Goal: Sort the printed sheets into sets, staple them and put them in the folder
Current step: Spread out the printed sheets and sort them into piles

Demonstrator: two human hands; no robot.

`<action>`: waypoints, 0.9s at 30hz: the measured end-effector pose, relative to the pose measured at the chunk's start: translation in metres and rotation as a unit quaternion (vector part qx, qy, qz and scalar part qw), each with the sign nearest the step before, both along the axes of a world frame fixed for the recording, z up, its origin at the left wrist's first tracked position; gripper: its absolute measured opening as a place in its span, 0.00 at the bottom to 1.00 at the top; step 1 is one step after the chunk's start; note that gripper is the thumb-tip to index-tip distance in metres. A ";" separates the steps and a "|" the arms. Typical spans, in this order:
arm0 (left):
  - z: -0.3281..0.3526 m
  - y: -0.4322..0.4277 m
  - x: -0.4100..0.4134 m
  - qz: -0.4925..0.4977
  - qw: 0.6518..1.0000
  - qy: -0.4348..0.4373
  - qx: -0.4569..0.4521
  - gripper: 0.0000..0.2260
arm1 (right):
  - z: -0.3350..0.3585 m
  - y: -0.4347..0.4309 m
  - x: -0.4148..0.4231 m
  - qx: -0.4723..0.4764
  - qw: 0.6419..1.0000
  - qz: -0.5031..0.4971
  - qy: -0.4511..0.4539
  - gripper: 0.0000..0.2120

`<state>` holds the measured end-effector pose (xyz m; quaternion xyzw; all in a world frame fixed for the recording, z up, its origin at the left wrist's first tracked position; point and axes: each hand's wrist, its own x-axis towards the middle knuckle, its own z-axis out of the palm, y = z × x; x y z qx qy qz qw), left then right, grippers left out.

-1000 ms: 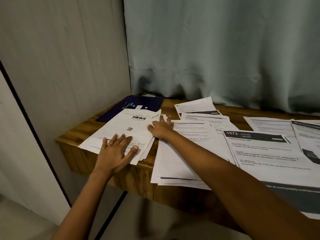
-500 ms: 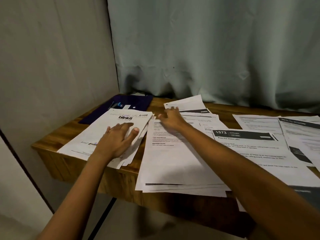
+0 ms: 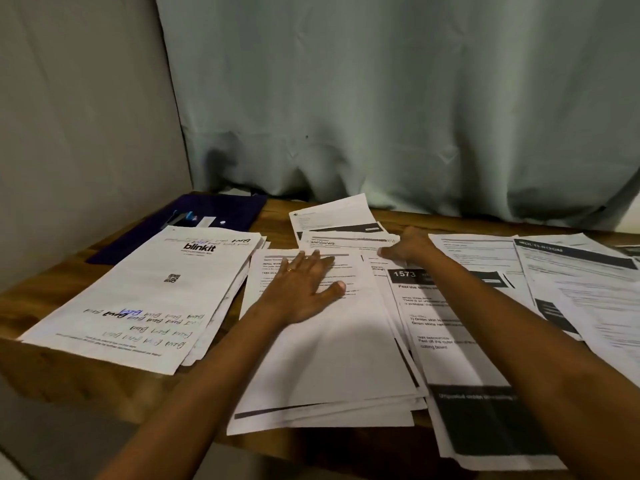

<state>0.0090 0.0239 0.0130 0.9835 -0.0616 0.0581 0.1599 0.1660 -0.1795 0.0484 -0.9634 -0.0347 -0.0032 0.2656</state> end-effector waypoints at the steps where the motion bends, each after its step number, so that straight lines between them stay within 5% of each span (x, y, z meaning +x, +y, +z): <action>1: -0.003 -0.002 0.000 -0.001 1.000 0.011 -0.001 0.30 | -0.001 -0.001 0.002 0.005 1.000 0.002 0.008 0.20; 9: -0.011 -0.002 0.000 0.006 0.999 0.032 0.020 0.38 | -0.007 0.000 0.020 0.134 0.986 -0.035 0.095 0.26; 15: -0.012 -0.001 0.002 0.003 0.999 0.030 0.024 0.35 | -0.002 0.004 0.013 0.152 0.986 -0.028 0.056 0.17; 21: -0.013 0.000 0.003 0.006 1.000 0.025 0.011 0.37 | -0.004 -0.002 0.020 0.267 0.963 -0.036 0.011 0.14; 27: -0.013 0.000 0.002 0.006 1.000 0.020 0.005 0.37 | 0.004 -0.010 0.014 0.260 0.962 0.025 0.075 0.13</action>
